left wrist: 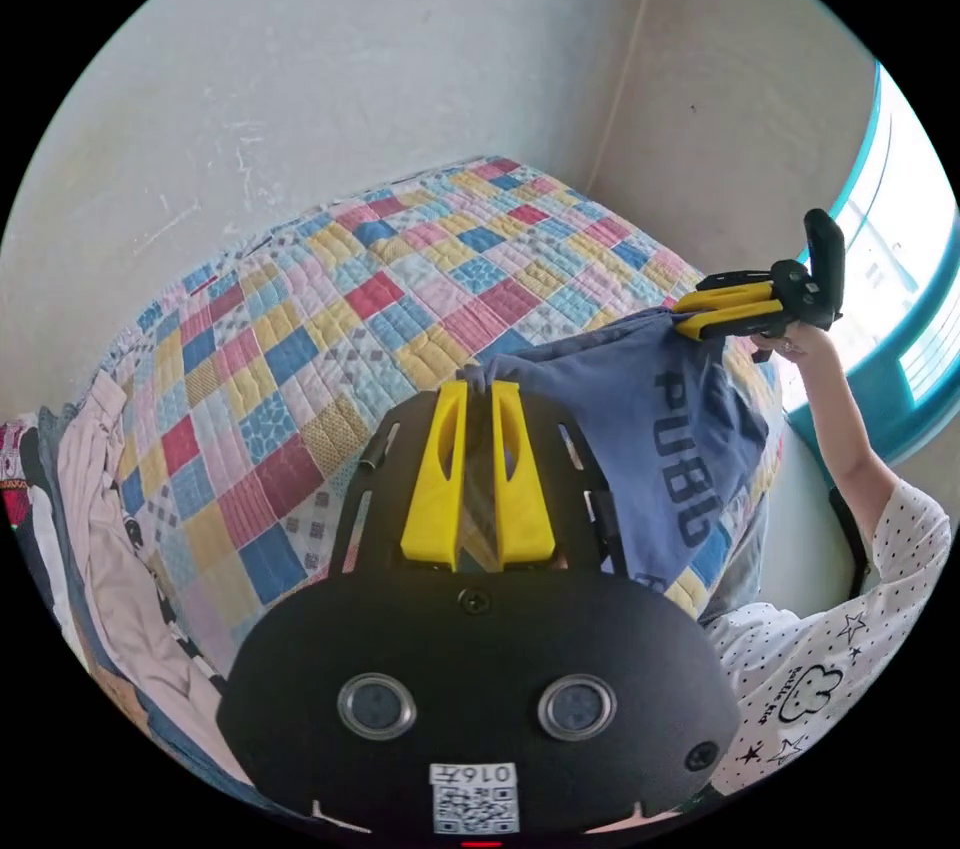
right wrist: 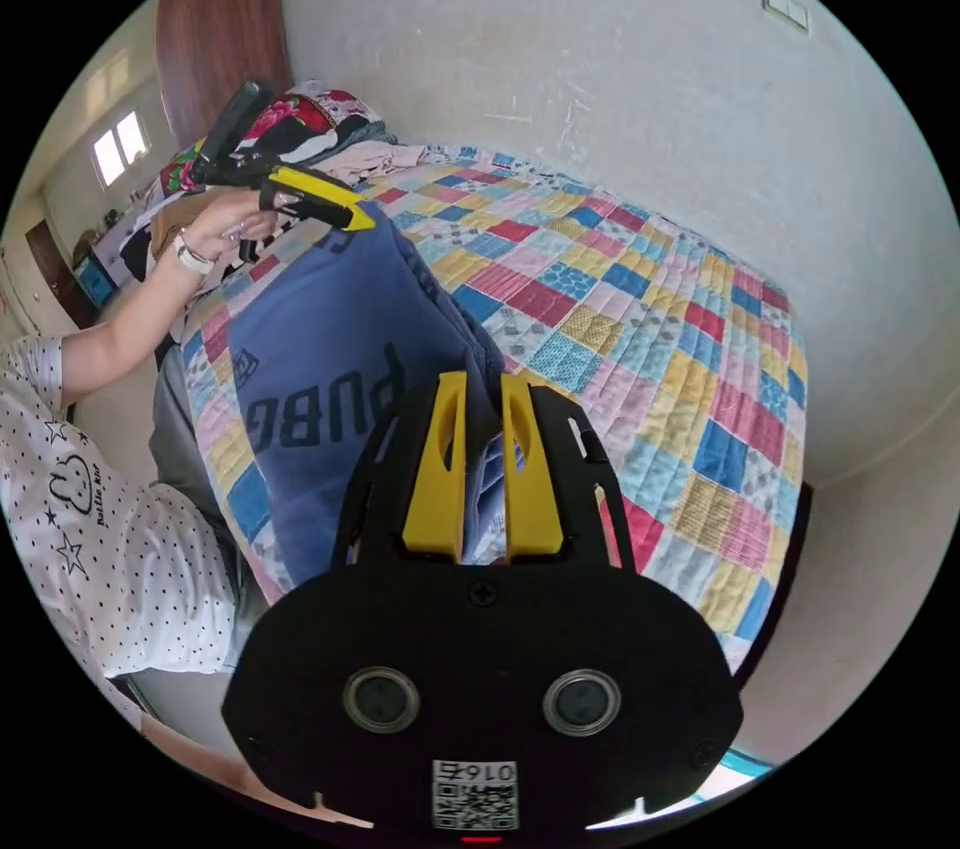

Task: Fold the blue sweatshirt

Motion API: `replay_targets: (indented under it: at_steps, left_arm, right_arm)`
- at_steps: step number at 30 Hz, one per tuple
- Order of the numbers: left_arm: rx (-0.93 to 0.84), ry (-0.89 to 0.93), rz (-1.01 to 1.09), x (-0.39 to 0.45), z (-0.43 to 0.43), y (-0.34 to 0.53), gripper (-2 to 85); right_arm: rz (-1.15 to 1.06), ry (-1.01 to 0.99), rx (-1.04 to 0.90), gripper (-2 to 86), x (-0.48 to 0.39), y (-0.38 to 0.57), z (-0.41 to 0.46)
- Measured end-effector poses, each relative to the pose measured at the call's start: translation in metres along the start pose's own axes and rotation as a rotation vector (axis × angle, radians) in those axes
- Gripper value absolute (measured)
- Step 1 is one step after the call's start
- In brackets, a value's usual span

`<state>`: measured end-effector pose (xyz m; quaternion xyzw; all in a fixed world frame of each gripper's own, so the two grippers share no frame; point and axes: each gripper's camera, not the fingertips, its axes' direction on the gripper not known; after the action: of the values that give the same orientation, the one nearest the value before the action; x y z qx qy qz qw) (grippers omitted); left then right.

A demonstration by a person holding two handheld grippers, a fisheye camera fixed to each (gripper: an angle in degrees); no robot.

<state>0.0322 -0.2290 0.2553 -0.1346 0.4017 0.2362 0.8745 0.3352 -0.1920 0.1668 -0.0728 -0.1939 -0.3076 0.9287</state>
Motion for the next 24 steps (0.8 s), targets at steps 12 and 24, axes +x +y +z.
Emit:
replay_targets:
  at_steps: [12,24]
  left_arm:
    - [-0.064,0.020,-0.209,-0.033,0.045,0.039,12.5]
    - [0.011,-0.099,-0.056,0.091,-0.032,0.134,13.9]
  right_arm:
    - [0.069,0.138,-0.157,8.5,-0.003,-0.018,0.049]
    - [-0.208,-0.036,0.040,6.7,-0.113,-0.126,0.084]
